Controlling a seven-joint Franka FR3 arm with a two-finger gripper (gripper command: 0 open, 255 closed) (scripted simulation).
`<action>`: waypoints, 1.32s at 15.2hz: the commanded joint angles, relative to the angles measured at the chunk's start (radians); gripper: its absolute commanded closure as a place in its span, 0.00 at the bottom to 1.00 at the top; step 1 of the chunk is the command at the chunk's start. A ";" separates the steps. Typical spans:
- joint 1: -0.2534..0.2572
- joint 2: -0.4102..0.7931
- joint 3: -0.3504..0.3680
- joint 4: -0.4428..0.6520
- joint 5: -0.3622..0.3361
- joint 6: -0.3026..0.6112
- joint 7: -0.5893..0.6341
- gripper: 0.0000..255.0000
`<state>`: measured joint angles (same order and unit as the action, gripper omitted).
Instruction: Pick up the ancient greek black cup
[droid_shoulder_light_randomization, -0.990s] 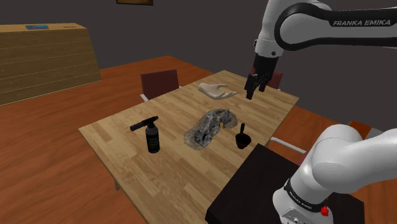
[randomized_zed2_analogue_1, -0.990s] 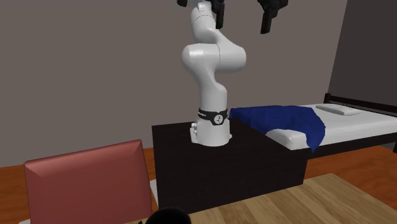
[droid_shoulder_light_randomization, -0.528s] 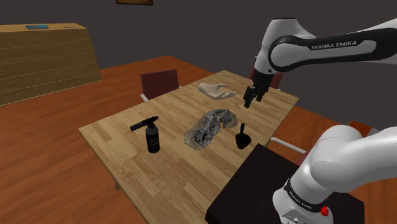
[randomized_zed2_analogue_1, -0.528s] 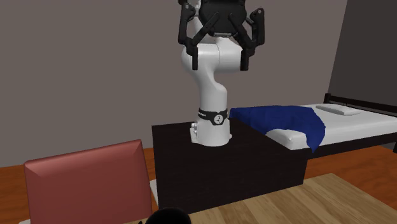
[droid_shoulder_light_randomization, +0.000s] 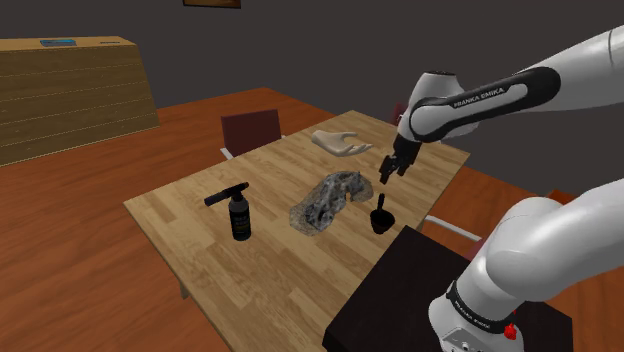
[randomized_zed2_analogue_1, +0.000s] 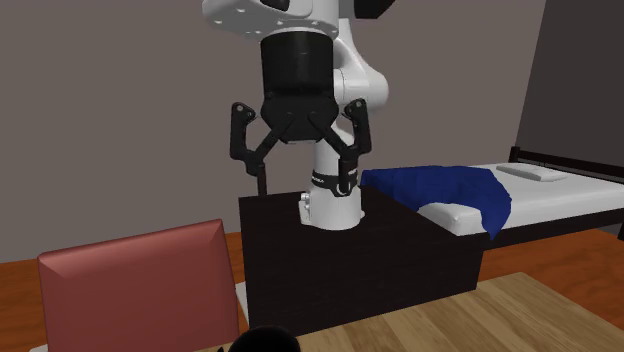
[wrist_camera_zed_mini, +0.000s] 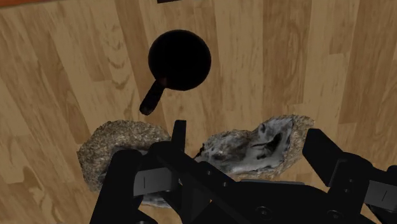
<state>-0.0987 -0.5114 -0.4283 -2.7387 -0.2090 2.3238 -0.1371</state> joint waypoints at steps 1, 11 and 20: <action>0.007 0.067 -0.048 -0.004 0.016 0.085 -0.038 0.00; 0.234 0.584 -0.319 0.108 0.727 0.414 -0.661 0.00; 0.060 0.841 -0.111 0.230 1.196 0.426 -1.040 0.00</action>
<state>-0.0238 0.3072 -0.5602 -2.5174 0.9468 2.7446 -1.1453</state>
